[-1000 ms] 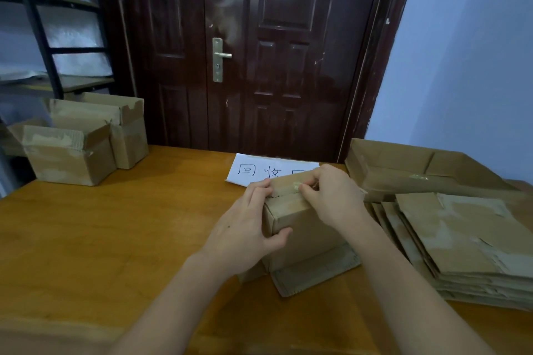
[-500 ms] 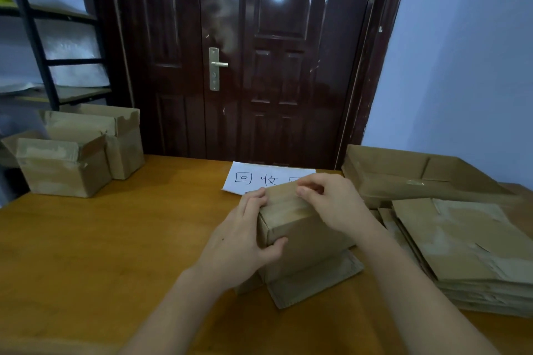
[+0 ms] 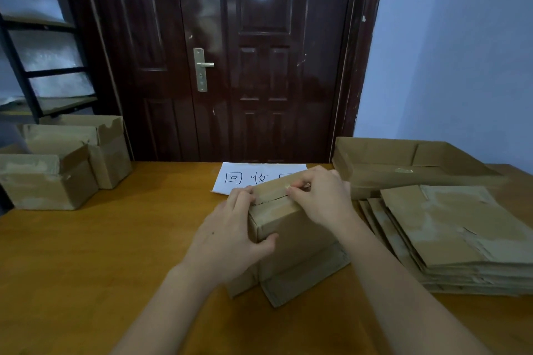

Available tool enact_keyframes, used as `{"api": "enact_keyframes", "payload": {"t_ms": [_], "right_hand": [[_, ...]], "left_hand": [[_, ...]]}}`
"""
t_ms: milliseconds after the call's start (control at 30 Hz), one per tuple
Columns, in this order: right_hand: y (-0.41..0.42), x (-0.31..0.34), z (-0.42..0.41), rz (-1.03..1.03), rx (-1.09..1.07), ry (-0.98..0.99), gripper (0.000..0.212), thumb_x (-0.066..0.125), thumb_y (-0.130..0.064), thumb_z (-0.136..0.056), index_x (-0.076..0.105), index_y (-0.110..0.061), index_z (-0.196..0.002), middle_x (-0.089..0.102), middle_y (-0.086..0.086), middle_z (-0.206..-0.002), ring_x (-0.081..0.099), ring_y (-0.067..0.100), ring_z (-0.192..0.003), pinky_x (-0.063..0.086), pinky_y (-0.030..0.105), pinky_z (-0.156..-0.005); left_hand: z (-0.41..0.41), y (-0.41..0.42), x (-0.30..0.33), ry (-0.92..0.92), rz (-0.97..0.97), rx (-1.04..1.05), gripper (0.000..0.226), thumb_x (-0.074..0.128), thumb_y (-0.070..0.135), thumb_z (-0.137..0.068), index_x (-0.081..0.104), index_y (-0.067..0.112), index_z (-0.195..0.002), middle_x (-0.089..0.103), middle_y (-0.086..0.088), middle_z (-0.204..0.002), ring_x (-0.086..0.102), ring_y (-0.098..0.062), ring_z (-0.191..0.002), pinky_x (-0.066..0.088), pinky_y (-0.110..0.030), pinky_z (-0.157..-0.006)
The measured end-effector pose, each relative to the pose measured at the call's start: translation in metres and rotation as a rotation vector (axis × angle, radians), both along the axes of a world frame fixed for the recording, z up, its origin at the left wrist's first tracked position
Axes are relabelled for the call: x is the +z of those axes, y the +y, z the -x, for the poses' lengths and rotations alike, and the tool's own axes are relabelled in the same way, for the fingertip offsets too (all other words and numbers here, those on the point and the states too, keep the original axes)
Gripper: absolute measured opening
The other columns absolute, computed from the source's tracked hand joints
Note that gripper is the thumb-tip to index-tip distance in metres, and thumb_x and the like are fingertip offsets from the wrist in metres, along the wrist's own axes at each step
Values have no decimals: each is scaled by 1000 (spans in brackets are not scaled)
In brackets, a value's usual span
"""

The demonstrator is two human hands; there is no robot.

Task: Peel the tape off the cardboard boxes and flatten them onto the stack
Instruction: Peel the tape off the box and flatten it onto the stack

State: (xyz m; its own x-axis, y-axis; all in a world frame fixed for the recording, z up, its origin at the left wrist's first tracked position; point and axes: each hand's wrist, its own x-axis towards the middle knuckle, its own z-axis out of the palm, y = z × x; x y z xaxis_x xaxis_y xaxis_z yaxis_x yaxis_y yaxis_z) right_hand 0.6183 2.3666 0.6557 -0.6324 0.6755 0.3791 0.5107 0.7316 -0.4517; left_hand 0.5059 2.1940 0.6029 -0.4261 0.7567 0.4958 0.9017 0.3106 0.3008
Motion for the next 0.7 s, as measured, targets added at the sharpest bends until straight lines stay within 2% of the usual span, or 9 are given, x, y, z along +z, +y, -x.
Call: {"api": "enact_keyframes", "payload": {"t_ms": [67, 133, 200, 300, 433, 500, 567, 633, 700], "right_hand": [[-3, 2, 3, -54, -5, -12, 18, 62, -40, -97, 75, -29, -90, 64, -12, -100, 52, 18, -107, 37, 37, -87], [-3, 5, 4, -123, -10, -23, 16, 59, -32, -99, 71, -23, -93, 64, -6, -99, 58, 19, -99, 46, 35, -82], [-2, 8, 2, -168, 1, -17, 12, 57, -26, -100, 68, -20, -101, 61, -4, -101, 58, 15, -92, 46, 28, -75], [7, 14, -4, -244, 23, -27, 9, 58, -16, -101, 62, -15, -108, 56, 0, -107, 55, 13, -87, 43, 23, -72], [17, 12, -13, -272, 132, -85, 19, 60, -12, -100, 64, -15, -118, 55, -1, -117, 50, 13, -105, 44, 22, -86], [16, 8, -14, -228, 191, -74, 21, 53, -20, -104, 68, -17, -119, 58, -3, -117, 48, 12, -108, 43, 24, -90], [14, 5, -16, -156, 208, 7, 26, 50, -25, -106, 72, -19, -117, 64, -4, -111, 51, 10, -102, 40, 22, -84], [15, 5, -18, -50, 164, 143, 22, 57, -26, -103, 72, -24, -119, 66, -4, -111, 56, 7, -98, 41, 15, -81], [17, 3, -19, 7, 97, 185, 24, 65, -31, -98, 70, -27, -121, 64, -4, -116, 57, 8, -103, 47, 20, -89]], "left_hand": [[-6, 6, 14, 168, 14, 87, 66, 46, 82, -73, 45, 32, -117, 48, 17, -119, 46, -8, -109, 46, -29, -96], [-11, 17, 28, 232, 64, 163, 70, 37, 90, -74, 46, 29, -109, 47, 14, -106, 48, -12, -107, 44, -34, -99], [-13, 29, 32, 202, 171, 194, 83, 29, 95, -76, 48, 28, -121, 50, 12, -115, 48, -14, -112, 44, -35, -99], [-7, 37, 34, 178, 267, 164, 84, 35, 92, -78, 45, 31, -135, 49, 11, -128, 46, -14, -116, 47, -34, -96], [2, 35, 33, 186, 300, 114, 81, 32, 92, -75, 44, 33, -130, 47, 11, -126, 44, -13, -110, 49, -32, -92], [2, 36, 31, 193, 295, 110, 79, 33, 91, -78, 41, 33, -131, 47, 10, -128, 42, -12, -111, 47, -31, -93], [2, 36, 27, 172, 275, 106, 77, 38, 89, -81, 38, 34, -134, 45, 11, -132, 40, -12, -116, 46, -31, -96], [3, 36, 25, 148, 255, 96, 78, 40, 89, -80, 38, 34, -135, 43, 11, -135, 39, -13, -119, 45, -32, -99], [3, 36, 24, 131, 239, 85, 79, 38, 89, -78, 39, 34, -136, 42, 11, -136, 37, -13, -121, 44, -32, -100]]}}
